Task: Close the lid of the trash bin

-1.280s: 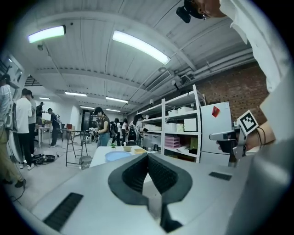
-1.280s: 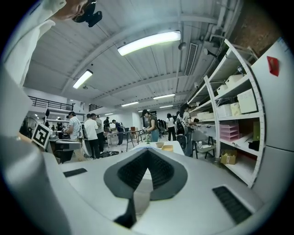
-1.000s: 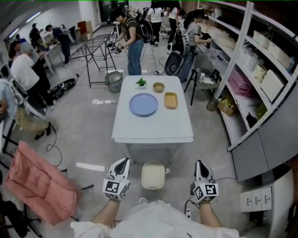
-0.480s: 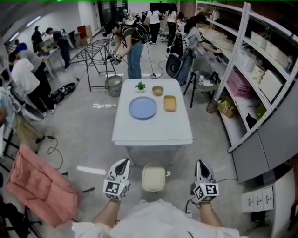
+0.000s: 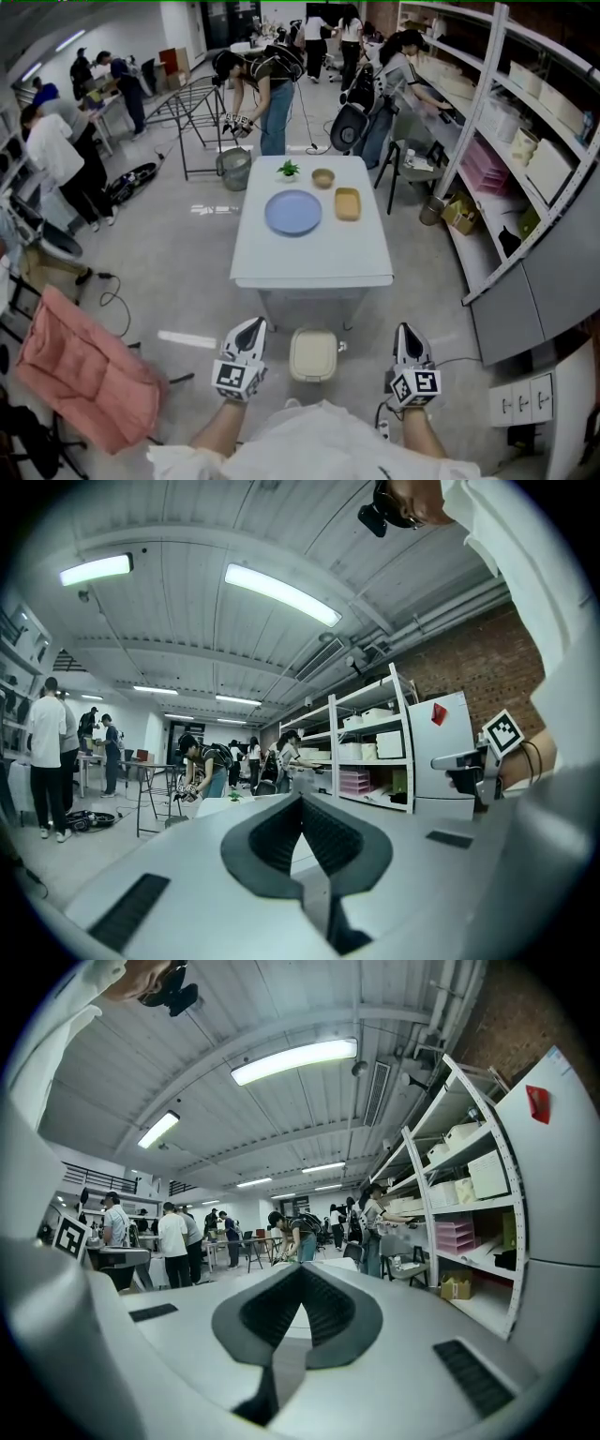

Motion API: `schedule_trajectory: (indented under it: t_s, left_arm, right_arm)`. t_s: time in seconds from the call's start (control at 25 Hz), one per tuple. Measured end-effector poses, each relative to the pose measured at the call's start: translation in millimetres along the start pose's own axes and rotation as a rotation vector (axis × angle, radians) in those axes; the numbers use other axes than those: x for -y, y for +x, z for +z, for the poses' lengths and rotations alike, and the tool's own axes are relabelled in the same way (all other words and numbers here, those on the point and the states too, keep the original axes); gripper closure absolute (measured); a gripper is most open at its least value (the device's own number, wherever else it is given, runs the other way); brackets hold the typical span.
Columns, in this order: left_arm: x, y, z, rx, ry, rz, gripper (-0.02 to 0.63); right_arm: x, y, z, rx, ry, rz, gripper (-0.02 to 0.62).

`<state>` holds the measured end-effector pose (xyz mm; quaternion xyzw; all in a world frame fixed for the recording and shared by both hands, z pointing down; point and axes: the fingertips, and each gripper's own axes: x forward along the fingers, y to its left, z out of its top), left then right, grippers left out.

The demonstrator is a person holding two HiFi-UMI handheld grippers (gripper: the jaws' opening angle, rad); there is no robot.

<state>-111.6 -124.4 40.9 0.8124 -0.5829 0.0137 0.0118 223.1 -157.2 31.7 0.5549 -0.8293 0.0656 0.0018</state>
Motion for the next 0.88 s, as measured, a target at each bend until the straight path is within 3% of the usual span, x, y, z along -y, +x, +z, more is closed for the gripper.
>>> schedule_trajectory:
  t_s: [0.52,0.88]
  left_arm:
    - [2.5,-8.3,-8.5,-0.034,-0.033,0.019,0.581]
    - [3.3,-6.6,-4.0,-0.013,-0.026,-0.001,0.581]
  right_arm:
    - [-7.6,-3.9,-4.3,-0.002,-0.005,0.008,0.578]
    - [-11.7,-2.3,-4.8,-0.010,-0.009,0.010,0.578]
